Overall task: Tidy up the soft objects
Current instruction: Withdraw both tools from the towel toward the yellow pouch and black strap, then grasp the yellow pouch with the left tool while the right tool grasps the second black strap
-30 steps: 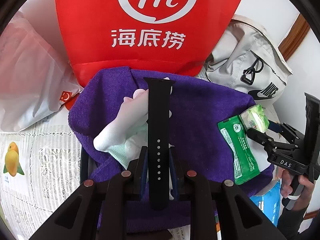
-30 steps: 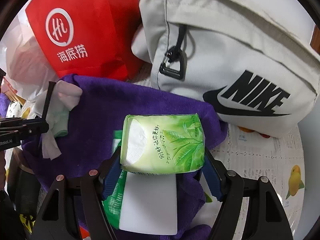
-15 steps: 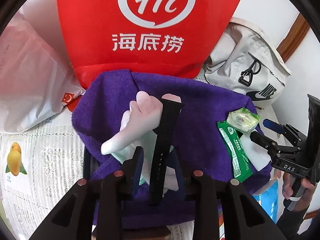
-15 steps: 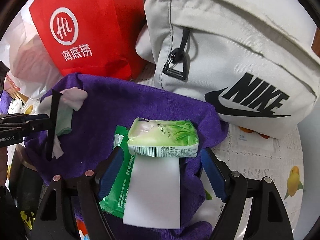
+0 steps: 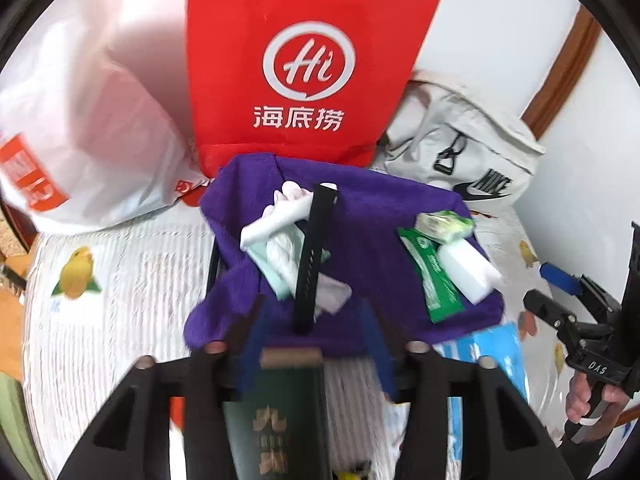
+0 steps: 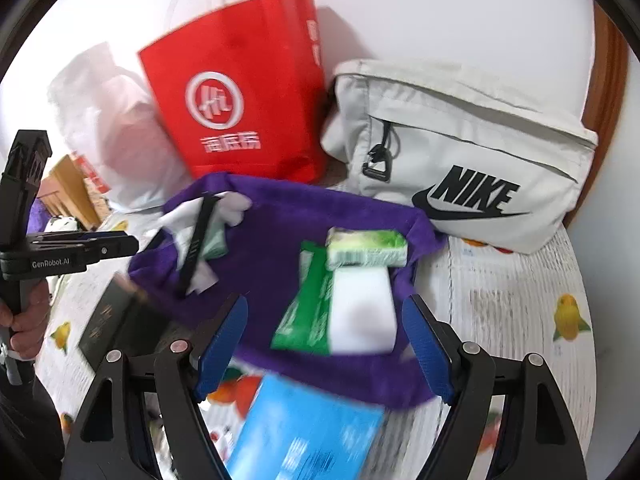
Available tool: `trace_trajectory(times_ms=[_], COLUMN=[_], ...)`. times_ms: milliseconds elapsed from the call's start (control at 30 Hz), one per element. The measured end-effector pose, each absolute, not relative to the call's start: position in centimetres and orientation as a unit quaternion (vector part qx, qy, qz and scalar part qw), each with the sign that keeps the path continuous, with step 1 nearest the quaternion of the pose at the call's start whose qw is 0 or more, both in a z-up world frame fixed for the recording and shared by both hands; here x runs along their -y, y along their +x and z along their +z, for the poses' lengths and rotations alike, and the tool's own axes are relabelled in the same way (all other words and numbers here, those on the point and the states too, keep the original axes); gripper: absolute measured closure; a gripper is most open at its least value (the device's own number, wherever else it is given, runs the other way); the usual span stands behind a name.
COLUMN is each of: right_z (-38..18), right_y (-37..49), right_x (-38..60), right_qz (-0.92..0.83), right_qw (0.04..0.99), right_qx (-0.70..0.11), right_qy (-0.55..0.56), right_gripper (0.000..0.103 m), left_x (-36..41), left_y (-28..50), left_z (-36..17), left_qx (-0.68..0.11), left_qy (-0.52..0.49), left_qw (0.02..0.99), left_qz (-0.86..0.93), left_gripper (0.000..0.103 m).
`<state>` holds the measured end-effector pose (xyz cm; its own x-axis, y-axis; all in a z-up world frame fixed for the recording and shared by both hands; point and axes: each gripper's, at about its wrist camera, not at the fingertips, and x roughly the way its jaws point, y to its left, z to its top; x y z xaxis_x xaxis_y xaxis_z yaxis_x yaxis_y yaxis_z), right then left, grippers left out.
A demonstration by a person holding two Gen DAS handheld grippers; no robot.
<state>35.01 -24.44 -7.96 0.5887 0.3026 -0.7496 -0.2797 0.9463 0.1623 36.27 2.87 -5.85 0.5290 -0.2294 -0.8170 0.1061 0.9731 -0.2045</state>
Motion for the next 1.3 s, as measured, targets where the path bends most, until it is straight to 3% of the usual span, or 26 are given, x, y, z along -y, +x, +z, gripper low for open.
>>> trace_trajectory(times_ms=[233,867,933,1033,1300], right_z=[-8.1,-11.0,-11.5,-12.0,-13.5], right_y=[29.2,17.3,16.7,16.1,15.0], right_x=[23.7,22.7,22.7,22.3,17.5], right_qz=[0.175,0.178,0.174,0.182,0.231], right_qw=[0.881,0.873,0.873,0.871,0.868], right_qx=[-0.44,-0.454,-0.456,-0.456,-0.439], right_qy=[0.02,0.017,0.019,0.027,-0.029], right_gripper=[0.024,0.024,0.024,0.024,0.028], left_x=[-4.4,-6.3,-6.3,-6.3,-7.2], left_y=[28.8,20.4,20.3,20.6,19.5], left_z=[-5.4,-15.1,-15.9,-16.8,-16.8], left_qx=[-0.467,-0.505,-0.499,-0.501,-0.489], left_qy=[-0.069,-0.08,-0.086,-0.087,-0.09], left_qw=[0.878,0.858,0.861,0.859,0.866], left_qz=[-0.077,-0.048,-0.055,-0.057,-0.056], left_gripper=[0.043,0.044,0.049,0.069,0.073])
